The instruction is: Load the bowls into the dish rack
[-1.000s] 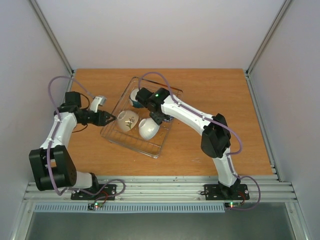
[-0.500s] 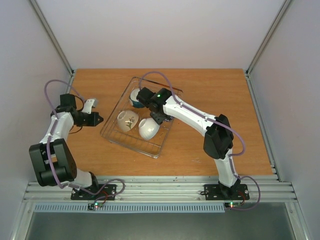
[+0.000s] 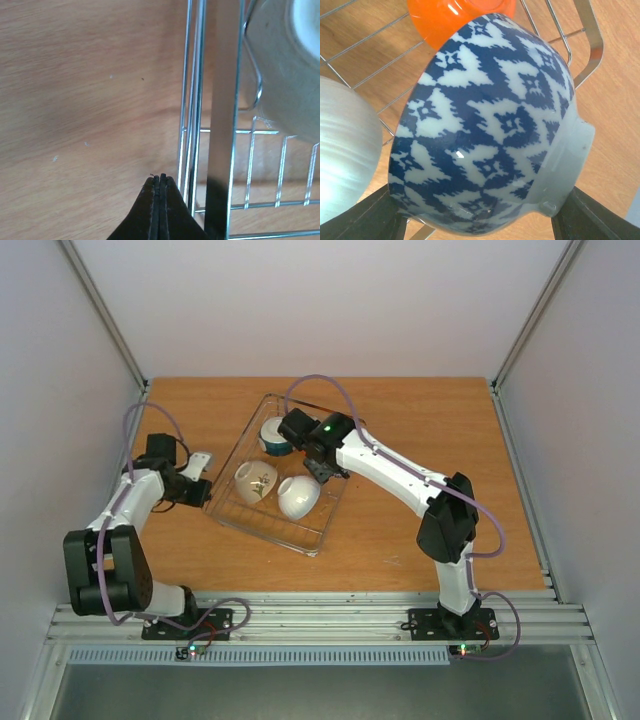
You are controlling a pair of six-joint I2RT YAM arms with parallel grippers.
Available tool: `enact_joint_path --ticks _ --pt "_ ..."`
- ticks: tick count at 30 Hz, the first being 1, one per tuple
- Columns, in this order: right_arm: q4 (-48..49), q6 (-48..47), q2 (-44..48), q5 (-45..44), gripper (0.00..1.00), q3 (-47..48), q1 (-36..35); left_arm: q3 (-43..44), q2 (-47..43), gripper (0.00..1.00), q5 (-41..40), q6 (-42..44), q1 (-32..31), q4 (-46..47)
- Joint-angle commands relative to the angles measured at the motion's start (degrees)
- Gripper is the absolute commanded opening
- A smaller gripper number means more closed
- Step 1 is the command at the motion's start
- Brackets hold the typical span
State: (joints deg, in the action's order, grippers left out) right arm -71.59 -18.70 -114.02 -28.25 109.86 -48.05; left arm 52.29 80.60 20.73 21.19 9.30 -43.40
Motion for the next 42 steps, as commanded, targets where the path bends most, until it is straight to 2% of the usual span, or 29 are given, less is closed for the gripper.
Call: enact_joint_path --ticks 1,9,14,19,31,37,42 --pt "-0.74 1.13 3.28 -2.47 0.01 0.35 0.35 -0.75 0.20 0.00 -4.42 0.85 -5.16 -1.66" --pt "-1.23 1.13 2.98 -2.47 0.01 1.63 0.54 -0.52 -1.05 0.00 -6.69 1.71 -9.04 -5.49" --pt "-1.65 1.12 1.27 -2.04 0.01 3.49 1.47 -0.84 -3.70 0.00 -4.27 3.28 -14.23 -9.56" --pt "-1.27 1.21 0.30 -1.03 0.01 3.78 2.87 -1.22 -6.04 0.00 -4.60 3.51 -18.13 -9.81" --pt "-2.04 0.81 -4.06 0.45 0.01 6.86 6.35 2.70 2.69 0.00 -4.85 2.27 -30.44 -8.10" --pt "-3.07 0.04 -8.23 -1.49 0.01 10.81 8.06 3.77 6.01 0.00 -3.23 1.17 -33.41 -6.19" --pt "-4.80 -0.84 -12.67 -2.69 0.01 16.25 8.95 4.46 4.16 0.00 -2.22 0.02 -34.00 -4.80"
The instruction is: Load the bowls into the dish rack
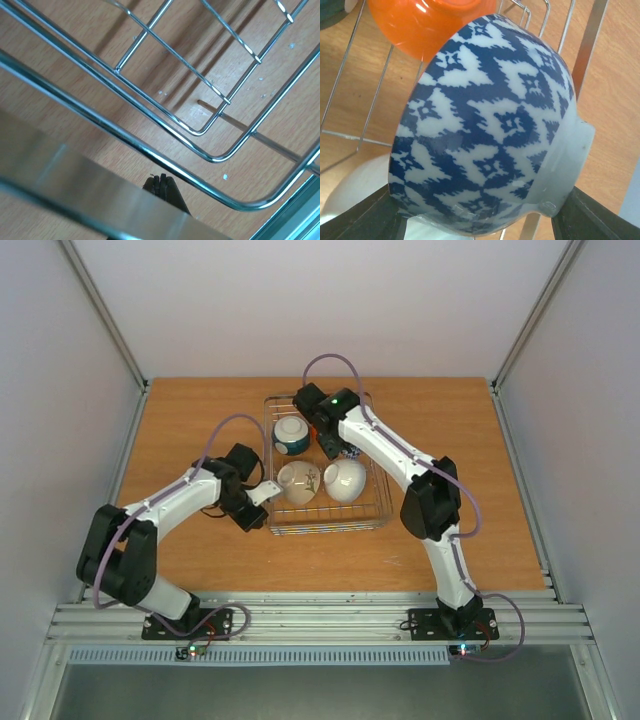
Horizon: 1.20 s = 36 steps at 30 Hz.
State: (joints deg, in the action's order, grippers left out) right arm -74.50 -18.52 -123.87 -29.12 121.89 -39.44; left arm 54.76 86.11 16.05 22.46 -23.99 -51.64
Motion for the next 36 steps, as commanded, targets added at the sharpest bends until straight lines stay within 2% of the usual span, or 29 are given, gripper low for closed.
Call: enact_joint_path --ticks 1,3,6,10,16,31,36 --pt "-2.23 -1.19 -3.80 -2.25 0.01 4.98 0.37 1.96 -2.35 0.01 2.06 -1.34 -0.71 4.09" --pt "-3.29 -1.33 -5.71 -3.94 0.01 6.75 0.50 1.57 -4.92 0.06 1.33 -1.20 -0.75 5.72" --pt "-4.69 -1.11 -7.76 -5.29 0.01 8.46 1.22 0.70 -9.54 0.30 1.85 -1.33 -0.71 8.11" --pt "-4.95 -0.81 -8.69 -4.40 0.01 8.60 2.24 -0.72 -15.50 0.39 1.42 -2.29 -0.71 11.10" --pt "-7.99 -0.72 -11.93 -5.30 0.01 12.48 2.99 -3.97 -21.60 0.42 -0.23 -2.87 -0.71 13.54" --pt "-11.43 -2.28 -17.87 -2.99 0.02 16.63 3.15 -6.11 -23.44 0.42 -1.27 -3.03 -0.71 15.20" --pt "-12.25 -2.91 -18.86 -1.93 0.08 16.66 3.15 -6.16 -23.10 0.42 -1.44 -3.03 -0.71 15.37"
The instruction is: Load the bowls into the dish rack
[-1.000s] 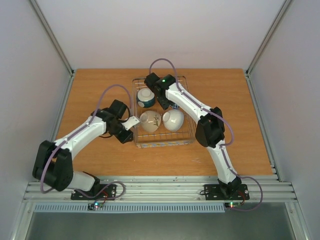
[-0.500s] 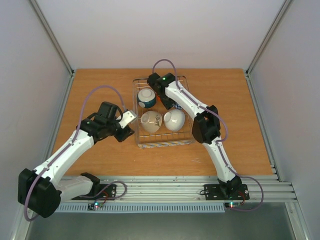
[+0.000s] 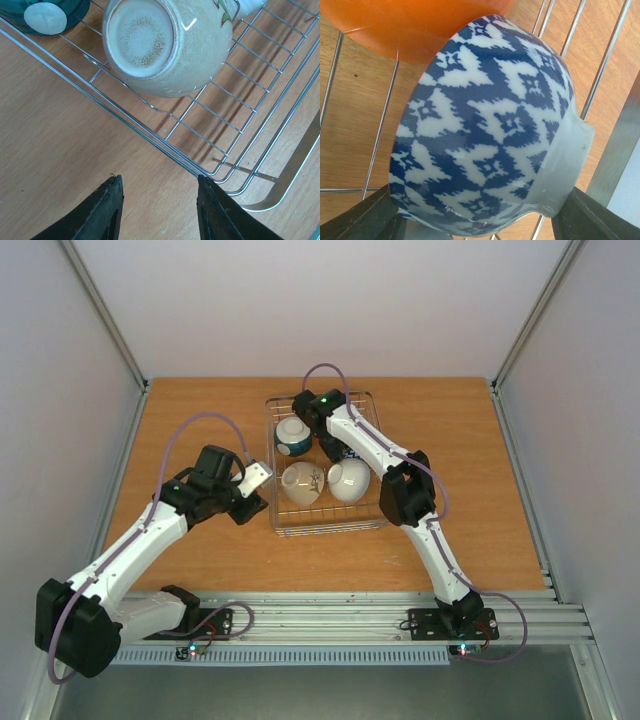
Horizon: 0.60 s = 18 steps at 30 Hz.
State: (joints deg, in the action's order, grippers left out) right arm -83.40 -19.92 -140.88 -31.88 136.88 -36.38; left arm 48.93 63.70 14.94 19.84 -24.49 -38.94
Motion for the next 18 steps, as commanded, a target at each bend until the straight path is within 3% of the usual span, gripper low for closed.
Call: enact_joint_path --ticks 1,3,5,7,12,18 --pt "-3.49 -1.64 -2.12 0.87 0.10 1.56 0.14 -0.32 -0.63 0.42 -0.35 -0.41 -0.23 2.72" --pt "-3.68 -1.65 -2.61 1.02 0.17 1.55 0.14 -0.32 -0.66 0.42 -0.31 -0.46 -0.22 2.65" --pt "-3.71 -1.57 -3.02 1.20 0.34 1.58 0.09 -0.32 -0.66 0.42 -0.35 -0.50 -0.21 2.65" --pt "-3.62 -1.61 -3.16 1.31 0.45 1.55 0.13 -0.32 -0.73 0.42 -0.35 -0.41 -0.21 2.58" --pt "-3.28 -1.79 -3.13 1.65 0.62 1.50 0.23 -0.41 -0.77 0.42 -0.44 -0.41 -0.21 2.61" --pt "-1.95 -1.45 -1.70 2.91 0.74 1.08 0.43 -0.50 -0.61 0.42 -0.37 -0.24 -0.21 2.64"
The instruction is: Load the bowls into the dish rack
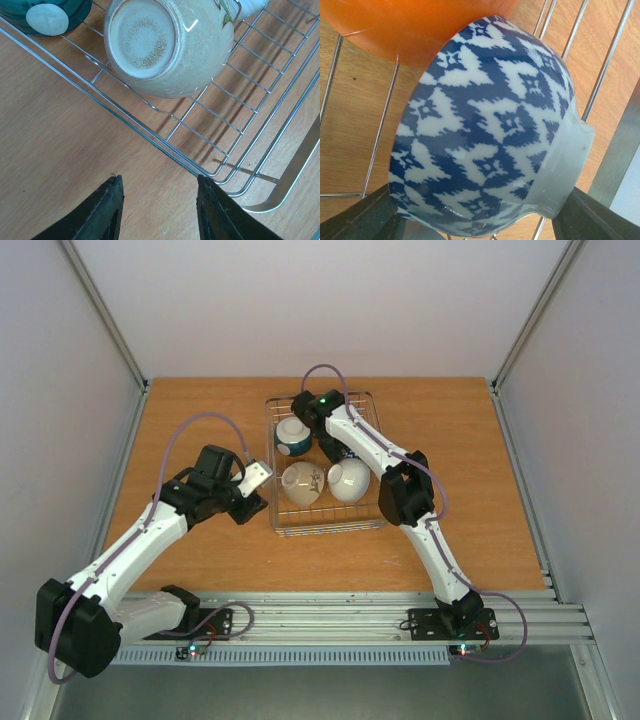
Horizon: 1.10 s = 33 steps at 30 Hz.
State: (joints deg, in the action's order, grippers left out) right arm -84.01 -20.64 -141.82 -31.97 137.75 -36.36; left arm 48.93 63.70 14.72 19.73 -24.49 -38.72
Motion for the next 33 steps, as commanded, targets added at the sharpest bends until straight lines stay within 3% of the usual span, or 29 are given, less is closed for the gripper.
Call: enact_joint_path --ticks 1,8,23,30,33 --pt "-0.92 -0.79 -0.29 3.25 0.77 0.01 0.46 -0.50 -0.60 0.42 -0.07 -0.13 -0.21 2.35" --pt "1.56 -0.98 2.78 5.61 0.88 -0.89 0.56 -0.50 -0.51 0.42 0.26 -0.13 -0.21 2.38" --pt "9.12 0.74 13.45 9.69 0.93 -5.25 0.52 -0.65 -1.16 0.42 -0.29 -0.28 -0.12 2.51" --pt "21.48 1.42 26.57 11.87 0.93 -18.39 0.50 -0.92 -2.66 0.43 -1.32 -1.28 0.20 3.70" --pt "26.71 1.23 33.83 11.19 0.93 -27.84 0.51 -1.32 -3.97 0.49 -1.18 -2.57 1.59 5.30"
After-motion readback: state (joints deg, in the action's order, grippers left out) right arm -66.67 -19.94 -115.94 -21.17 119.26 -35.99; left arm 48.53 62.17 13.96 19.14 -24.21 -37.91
